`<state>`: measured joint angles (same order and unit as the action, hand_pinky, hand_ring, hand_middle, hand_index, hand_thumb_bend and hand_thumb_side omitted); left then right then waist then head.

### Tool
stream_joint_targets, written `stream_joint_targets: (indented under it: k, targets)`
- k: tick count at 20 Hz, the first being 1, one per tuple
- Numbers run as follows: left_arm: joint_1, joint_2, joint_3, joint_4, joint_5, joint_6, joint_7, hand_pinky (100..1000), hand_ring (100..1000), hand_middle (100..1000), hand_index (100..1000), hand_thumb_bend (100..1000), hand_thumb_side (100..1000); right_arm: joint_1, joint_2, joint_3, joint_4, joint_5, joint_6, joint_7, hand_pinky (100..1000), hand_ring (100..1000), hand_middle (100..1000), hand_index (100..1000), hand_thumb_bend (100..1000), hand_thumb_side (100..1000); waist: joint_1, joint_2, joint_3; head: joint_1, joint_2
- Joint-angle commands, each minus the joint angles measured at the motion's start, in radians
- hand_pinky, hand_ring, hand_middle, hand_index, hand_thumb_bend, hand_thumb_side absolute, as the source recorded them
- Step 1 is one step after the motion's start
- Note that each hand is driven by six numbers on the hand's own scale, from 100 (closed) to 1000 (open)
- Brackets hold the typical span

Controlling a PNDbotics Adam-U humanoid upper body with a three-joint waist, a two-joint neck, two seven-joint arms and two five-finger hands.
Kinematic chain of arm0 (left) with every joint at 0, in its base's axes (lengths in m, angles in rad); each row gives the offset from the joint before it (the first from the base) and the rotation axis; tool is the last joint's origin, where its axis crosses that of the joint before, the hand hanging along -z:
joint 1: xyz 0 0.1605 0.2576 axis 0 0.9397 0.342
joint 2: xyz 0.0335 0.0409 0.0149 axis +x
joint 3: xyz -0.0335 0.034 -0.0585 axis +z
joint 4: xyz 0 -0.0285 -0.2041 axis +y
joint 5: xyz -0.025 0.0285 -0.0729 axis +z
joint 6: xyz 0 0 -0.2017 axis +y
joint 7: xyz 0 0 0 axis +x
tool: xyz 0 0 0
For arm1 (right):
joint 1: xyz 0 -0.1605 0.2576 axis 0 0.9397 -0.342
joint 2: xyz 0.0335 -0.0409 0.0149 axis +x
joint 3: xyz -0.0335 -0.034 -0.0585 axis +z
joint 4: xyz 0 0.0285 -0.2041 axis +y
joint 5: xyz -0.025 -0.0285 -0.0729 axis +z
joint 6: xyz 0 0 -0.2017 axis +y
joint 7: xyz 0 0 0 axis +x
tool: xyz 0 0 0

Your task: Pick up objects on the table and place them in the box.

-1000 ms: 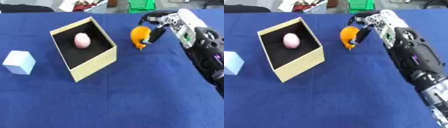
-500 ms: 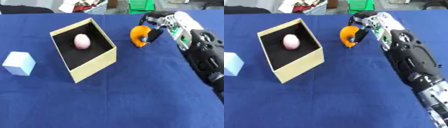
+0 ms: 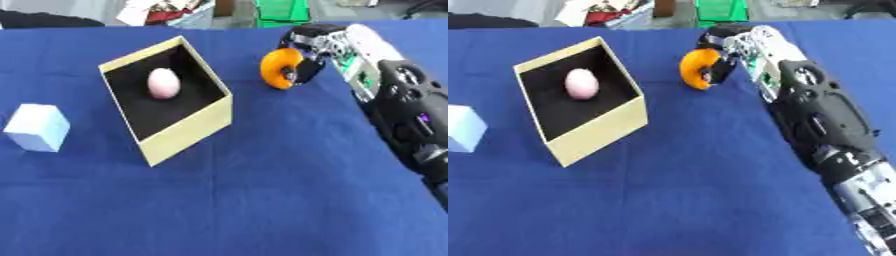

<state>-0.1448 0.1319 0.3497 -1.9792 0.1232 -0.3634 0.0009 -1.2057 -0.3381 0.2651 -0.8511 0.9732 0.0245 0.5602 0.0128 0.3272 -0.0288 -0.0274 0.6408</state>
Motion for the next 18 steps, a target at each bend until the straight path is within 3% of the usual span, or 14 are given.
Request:
stream_joint_targets:
  k: [1, 18]
  targets:
    - [-0.008, 0.013, 0.004, -0.021, -0.005, -0.001, -0.003, 727, 653, 677, 799, 292, 945, -0.024, -0.01, -0.01, -0.032, -0.009, 0.016, -0.005, 772, 985, 825, 782, 100, 100, 0.002, -0.019, -0.001, 0.0, -0.011]
    - [-0.004, 0.015, 0.004, -0.021, -0.008, -0.001, 0.0, 725, 654, 678, 798, 284, 938, -0.037, -0.026, -0.035, -0.177, 0.009, 0.076, -0.071, 766, 974, 813, 753, 100, 100, 0.004, -0.024, -0.003, -0.001, -0.01]
